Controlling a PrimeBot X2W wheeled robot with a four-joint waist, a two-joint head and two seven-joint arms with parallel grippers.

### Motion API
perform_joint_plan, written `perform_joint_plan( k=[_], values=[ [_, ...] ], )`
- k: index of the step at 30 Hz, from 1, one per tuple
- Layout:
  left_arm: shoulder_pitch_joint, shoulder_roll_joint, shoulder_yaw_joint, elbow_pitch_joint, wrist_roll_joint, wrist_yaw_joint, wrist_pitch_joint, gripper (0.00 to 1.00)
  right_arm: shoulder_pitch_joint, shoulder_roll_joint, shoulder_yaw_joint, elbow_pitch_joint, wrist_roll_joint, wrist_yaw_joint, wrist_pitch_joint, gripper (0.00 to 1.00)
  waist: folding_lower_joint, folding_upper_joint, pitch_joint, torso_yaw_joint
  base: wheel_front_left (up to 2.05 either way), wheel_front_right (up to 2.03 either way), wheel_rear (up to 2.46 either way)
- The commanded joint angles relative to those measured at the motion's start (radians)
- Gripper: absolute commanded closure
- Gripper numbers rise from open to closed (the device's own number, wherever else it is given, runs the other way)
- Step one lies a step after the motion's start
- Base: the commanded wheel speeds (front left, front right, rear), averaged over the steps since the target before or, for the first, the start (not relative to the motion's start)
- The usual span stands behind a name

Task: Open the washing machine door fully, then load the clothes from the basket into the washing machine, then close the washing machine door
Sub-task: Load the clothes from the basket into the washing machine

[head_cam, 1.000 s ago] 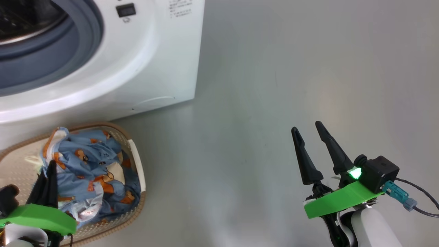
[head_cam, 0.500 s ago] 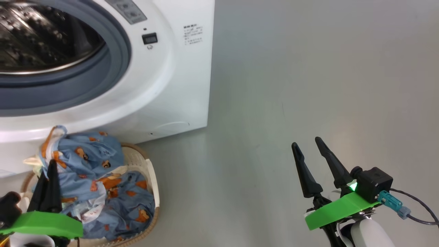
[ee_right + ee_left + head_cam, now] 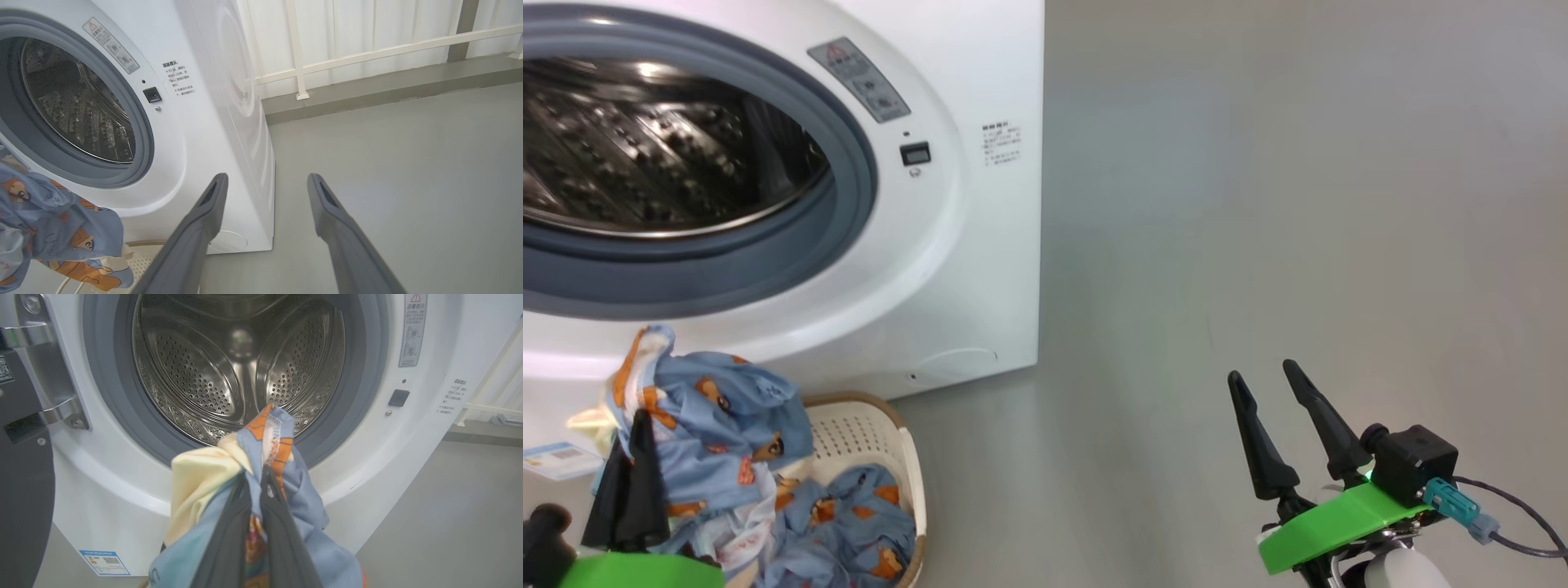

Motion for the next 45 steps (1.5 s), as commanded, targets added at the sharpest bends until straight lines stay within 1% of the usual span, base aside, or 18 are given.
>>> perform_joint_plan(
  k=[1,7,14,28,37,45],
  values=[
    [0.005,0.012,0.043,-0.047,0.017,-0.003,-0.006,1.0,0.012,-0.002,0.017,-0.02,-0.01,0.002,-0.012,0.0,0.0001,0.0,-0.045,0.012,0.0,0.0,0.0],
    [0.062,-0.008,0.052,-0.096,0.056,-0.003,-0.006,1.0,0.04,-0.002,0.0,-0.014,-0.01,0.002,-0.012,0.0,0.0001,0.0,-0.096,0.026,0.0,0.0,0.0],
    [0.114,-0.021,0.067,-0.118,0.087,-0.003,-0.006,1.0,0.056,-0.002,-0.003,-0.011,-0.017,0.002,-0.012,0.0,0.0001,0.0,-0.127,0.038,0.0,0.0,0.0],
    [0.192,-0.063,0.079,-0.118,0.128,-0.003,-0.006,1.0,0.083,-0.002,-0.009,-0.003,-0.037,0.002,-0.012,0.0,0.0001,0.0,-0.189,0.079,0.0,0.0,0.0],
    [0.223,-0.074,0.086,-0.113,0.132,-0.003,-0.006,1.0,0.088,-0.002,-0.002,0.0,-0.04,0.002,-0.012,0.0,0.0001,0.0,-0.203,0.104,0.0,0.0,0.0],
    [0.228,-0.08,0.078,-0.113,0.125,-0.003,-0.006,1.0,0.091,-0.002,0.006,-0.001,-0.035,0.002,-0.012,0.0,0.0001,0.0,-0.191,0.105,0.0,0.0,0.0]
  ],
)
